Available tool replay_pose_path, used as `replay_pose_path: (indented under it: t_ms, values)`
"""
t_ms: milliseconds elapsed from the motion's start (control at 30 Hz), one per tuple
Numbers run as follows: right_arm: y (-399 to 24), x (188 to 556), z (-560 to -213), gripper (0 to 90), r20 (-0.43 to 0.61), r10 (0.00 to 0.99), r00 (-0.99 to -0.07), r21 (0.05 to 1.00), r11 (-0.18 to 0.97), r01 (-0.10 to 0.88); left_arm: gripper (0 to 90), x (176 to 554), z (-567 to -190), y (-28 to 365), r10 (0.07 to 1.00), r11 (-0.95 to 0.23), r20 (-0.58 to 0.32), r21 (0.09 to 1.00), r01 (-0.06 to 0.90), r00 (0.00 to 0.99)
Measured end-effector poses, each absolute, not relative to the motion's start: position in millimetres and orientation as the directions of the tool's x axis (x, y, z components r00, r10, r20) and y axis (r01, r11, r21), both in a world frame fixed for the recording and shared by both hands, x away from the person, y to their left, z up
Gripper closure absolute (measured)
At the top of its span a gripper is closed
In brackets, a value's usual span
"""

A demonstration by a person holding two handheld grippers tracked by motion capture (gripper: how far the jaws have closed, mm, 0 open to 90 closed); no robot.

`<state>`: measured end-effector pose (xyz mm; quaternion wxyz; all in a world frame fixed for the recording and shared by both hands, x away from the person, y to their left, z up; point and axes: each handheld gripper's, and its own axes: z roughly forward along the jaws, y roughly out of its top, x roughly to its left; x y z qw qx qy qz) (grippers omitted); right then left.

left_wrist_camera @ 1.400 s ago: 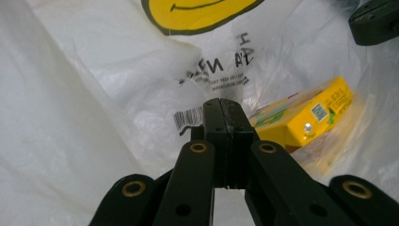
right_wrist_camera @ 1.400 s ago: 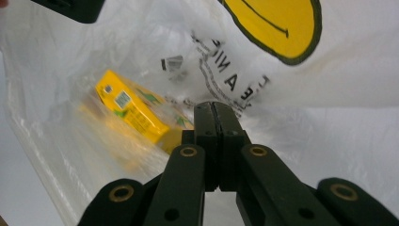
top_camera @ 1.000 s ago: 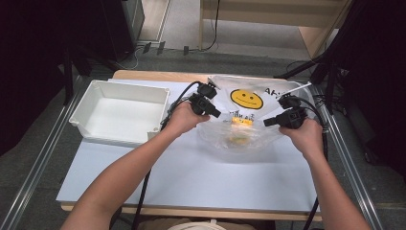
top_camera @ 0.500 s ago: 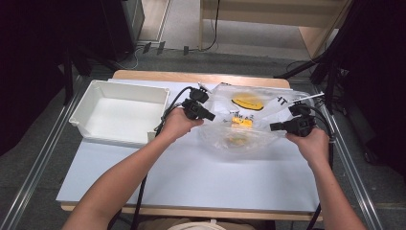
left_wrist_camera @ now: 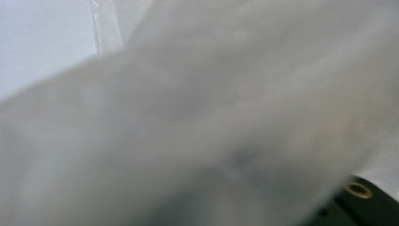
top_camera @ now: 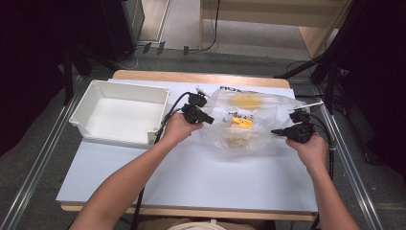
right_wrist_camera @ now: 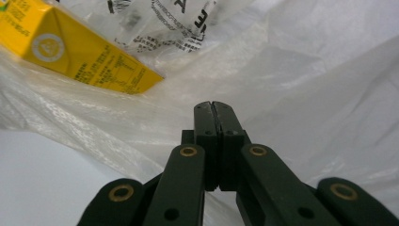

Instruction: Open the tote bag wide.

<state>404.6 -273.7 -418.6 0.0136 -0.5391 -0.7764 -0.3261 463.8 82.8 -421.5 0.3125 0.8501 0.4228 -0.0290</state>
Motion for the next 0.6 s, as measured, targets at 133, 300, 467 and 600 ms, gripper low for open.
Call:
replay_pose_path:
  t_ms: [133,300,467,600]
  values:
    - [-275.1,405.0,-423.9,90.0,0.388,0.837,-0.385,0.466,0.182,0.866,90.0,465.3,-428.0,83.8,0.709,-0.440,-0.319,0.496,0.748,0.629]
    - [-277.9,403.2,-430.7,90.0,0.393,0.841,-0.371,0.451,0.175,0.875,90.0,461.1,-431.1,83.9,0.705,-0.448,-0.320,0.490,0.747,0.633]
    - [-275.8,396.4,-433.9,90.0,0.382,0.836,-0.394,0.456,0.200,0.867,90.0,451.6,-431.4,85.3,0.692,-0.466,-0.321,0.486,0.740,0.647]
    - [-274.7,391.7,-437.7,90.0,0.389,0.825,-0.409,0.461,0.210,0.862,90.0,444.7,-434.0,86.7,0.687,-0.482,-0.313,0.479,0.733,0.656]
